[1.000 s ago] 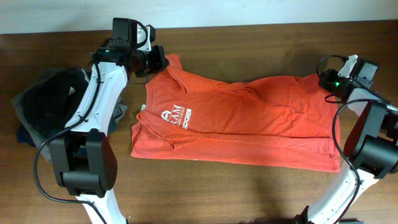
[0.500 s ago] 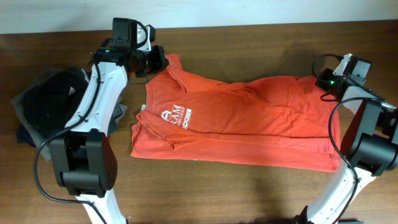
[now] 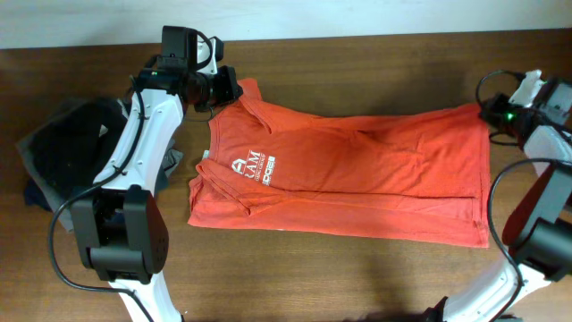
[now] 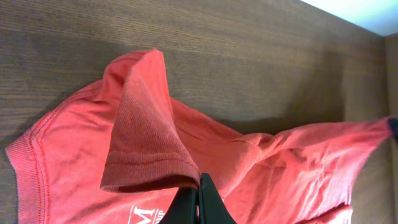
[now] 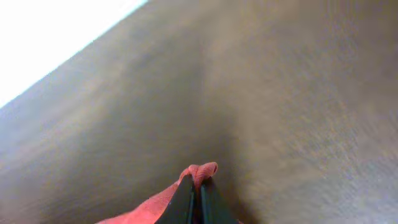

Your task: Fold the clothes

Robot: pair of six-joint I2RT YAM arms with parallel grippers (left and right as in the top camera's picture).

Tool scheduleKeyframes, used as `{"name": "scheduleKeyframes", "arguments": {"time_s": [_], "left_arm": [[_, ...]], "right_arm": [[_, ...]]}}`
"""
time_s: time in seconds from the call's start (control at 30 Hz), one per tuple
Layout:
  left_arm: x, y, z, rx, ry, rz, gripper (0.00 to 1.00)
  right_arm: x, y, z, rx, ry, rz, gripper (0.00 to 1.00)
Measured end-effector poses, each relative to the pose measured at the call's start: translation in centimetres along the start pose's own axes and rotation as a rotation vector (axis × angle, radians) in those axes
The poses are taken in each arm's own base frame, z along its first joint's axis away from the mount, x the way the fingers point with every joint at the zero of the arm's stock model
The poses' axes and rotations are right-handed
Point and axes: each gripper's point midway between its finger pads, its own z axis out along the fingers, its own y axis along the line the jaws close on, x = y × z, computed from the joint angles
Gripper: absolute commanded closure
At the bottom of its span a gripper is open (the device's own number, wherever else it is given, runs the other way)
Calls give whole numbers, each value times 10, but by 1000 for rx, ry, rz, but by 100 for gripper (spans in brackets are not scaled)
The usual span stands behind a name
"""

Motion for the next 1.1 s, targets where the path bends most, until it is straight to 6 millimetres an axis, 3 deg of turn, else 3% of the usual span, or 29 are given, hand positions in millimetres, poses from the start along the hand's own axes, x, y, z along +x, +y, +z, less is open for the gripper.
{"name": "scheduleKeyframes", "arguments": {"time_s": [0.2,0.57,0.7,0.93,1.1], "left_arm": [[16,2,-7,-21,61,-16,100],[69,13,-22,-90,265,-99,100],[71,8,-38,-90,261,-101,100],[69,-3,-90,-128,200,-84,100],[76,3,-97,-173,218,-70,100]], "right_arm": [[-3,24,-27,-70,24,-11,95],[18,15,-60,-12,128,76,95],[17,15,-70,27,130,76,95],[13,21,-88,53,123,72,94],[22,22,-92,60,158,90,94]]}}
